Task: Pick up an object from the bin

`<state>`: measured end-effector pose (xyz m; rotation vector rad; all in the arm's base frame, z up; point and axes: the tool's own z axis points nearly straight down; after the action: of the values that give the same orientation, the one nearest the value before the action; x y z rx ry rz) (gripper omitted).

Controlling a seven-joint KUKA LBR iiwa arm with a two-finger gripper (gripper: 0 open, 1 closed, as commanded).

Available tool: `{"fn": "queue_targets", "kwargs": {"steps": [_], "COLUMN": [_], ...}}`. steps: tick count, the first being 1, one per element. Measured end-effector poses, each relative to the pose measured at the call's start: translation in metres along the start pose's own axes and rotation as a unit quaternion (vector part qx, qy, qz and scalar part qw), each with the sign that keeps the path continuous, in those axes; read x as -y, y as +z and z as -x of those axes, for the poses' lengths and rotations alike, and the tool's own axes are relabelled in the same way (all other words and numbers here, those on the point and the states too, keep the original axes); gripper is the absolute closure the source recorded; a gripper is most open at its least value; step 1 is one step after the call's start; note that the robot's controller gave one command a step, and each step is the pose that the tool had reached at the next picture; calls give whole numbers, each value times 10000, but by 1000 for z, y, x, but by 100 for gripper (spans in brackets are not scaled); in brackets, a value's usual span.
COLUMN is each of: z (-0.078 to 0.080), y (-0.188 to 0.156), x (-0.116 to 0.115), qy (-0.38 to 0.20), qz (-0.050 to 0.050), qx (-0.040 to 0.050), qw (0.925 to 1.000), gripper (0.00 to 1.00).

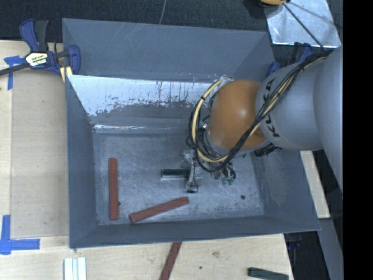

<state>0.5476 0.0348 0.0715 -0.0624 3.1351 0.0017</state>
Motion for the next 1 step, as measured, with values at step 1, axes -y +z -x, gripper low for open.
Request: {"fn": "queue_targets", "kwargs": {"steps": [1], "z": [7], "y": [-46], "x": [-6], "qy": [32], "qz": [-5], "qx": [-51], "qw": [10000], "gripper": [100]}}
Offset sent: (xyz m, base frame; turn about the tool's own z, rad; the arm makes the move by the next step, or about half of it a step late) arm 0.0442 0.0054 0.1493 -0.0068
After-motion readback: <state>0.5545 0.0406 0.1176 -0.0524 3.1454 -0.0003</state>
